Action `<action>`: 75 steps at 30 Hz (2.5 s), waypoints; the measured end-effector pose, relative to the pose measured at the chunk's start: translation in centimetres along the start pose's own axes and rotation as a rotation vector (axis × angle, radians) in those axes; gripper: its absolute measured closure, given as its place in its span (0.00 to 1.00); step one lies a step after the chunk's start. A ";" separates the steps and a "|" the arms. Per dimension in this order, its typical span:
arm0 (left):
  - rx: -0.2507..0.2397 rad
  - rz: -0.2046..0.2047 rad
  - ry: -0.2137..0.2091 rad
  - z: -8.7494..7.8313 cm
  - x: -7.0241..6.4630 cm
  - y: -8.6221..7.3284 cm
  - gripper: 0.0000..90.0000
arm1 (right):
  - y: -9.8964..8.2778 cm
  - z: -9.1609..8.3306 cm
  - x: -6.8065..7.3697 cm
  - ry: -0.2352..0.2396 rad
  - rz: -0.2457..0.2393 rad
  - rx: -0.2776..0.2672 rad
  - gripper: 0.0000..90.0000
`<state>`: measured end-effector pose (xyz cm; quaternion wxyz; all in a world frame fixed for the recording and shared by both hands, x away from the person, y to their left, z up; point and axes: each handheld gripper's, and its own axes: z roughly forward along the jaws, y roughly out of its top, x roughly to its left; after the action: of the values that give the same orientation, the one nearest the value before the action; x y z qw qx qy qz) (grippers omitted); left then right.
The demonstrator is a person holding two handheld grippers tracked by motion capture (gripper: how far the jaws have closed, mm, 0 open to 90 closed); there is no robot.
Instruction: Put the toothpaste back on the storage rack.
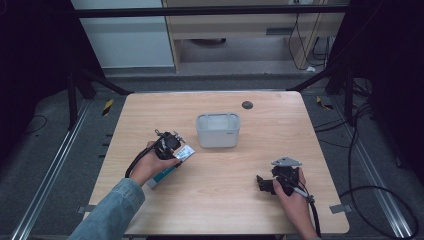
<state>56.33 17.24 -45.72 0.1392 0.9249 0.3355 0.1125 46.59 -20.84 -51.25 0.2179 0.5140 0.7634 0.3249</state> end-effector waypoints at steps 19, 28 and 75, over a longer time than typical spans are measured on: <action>0.039 0.013 -0.035 0.8 0.0 0.2 0.64 | 0.0 0.0 0.0 0.000 0.000 0.000 0.00; 0.041 -0.001 -0.040 0.8 -0.2 0.2 0.69 | 0.0 0.0 0.0 0.000 -0.001 0.000 0.00; -0.099 -0.026 -0.068 -3.0 -0.1 -1.3 0.87 | 0.0 0.0 0.0 0.000 0.000 0.000 0.00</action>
<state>54.58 18.63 -43.34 0.1973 0.9158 0.3366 0.0958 46.59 -20.84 -51.25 0.2178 0.5140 0.7634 0.3248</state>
